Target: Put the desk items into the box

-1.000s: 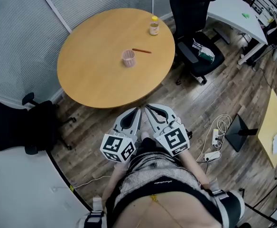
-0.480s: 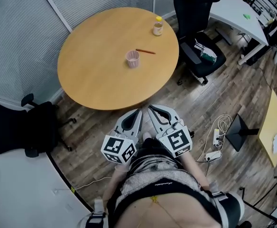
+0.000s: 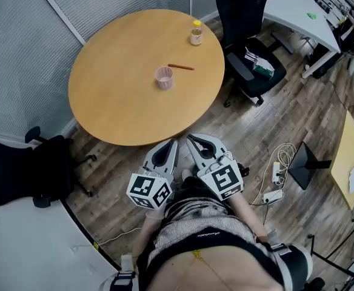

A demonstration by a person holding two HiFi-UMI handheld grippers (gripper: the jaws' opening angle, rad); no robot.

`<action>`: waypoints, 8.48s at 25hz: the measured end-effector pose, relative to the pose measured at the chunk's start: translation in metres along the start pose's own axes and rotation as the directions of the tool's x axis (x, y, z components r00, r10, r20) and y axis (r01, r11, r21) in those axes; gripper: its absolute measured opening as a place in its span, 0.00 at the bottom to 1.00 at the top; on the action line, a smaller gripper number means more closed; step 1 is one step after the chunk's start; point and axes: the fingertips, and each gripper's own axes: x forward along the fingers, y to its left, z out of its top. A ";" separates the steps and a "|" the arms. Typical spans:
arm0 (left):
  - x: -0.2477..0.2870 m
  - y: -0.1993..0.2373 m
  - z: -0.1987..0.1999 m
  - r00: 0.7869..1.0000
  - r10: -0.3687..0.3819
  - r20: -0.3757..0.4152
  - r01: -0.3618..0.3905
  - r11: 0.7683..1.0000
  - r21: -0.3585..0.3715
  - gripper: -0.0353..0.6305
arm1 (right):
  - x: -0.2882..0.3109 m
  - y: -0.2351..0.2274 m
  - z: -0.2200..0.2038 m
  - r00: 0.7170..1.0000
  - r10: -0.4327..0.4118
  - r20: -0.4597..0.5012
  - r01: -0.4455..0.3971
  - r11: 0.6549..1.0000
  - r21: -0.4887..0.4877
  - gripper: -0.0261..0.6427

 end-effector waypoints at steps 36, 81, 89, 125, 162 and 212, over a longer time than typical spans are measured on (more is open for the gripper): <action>0.153 0.036 0.070 0.986 0.150 0.073 -0.151 0.989 0.006 0.08 | 0.093 -0.143 0.041 0.974 0.225 0.028 -0.223 0.974 -0.041 0.07; 0.176 0.131 0.109 0.982 0.169 0.086 -0.169 0.986 -0.011 0.08 | 0.190 -0.160 0.059 0.970 0.243 -0.024 -0.244 0.965 -0.096 0.07; 0.163 0.164 0.118 0.982 0.144 0.118 -0.144 0.990 -0.012 0.08 | 0.220 -0.138 0.060 0.974 0.223 -0.045 -0.227 0.968 -0.108 0.07; 0.184 0.175 0.127 0.873 0.462 0.159 -0.458 0.887 -0.064 0.08 | 0.244 -0.172 0.075 0.859 0.511 -0.028 -0.509 0.847 -0.156 0.07; 0.189 0.182 0.106 0.873 0.477 0.103 -0.464 0.876 -0.129 0.08 | 0.281 -0.252 0.004 0.913 0.348 -0.211 -0.381 0.914 -0.140 0.07; 0.175 0.220 0.083 0.821 0.570 0.031 -0.552 0.806 -0.211 0.08 | 0.356 -0.299 -0.164 0.604 0.361 -0.710 -0.580 0.810 -0.081 0.08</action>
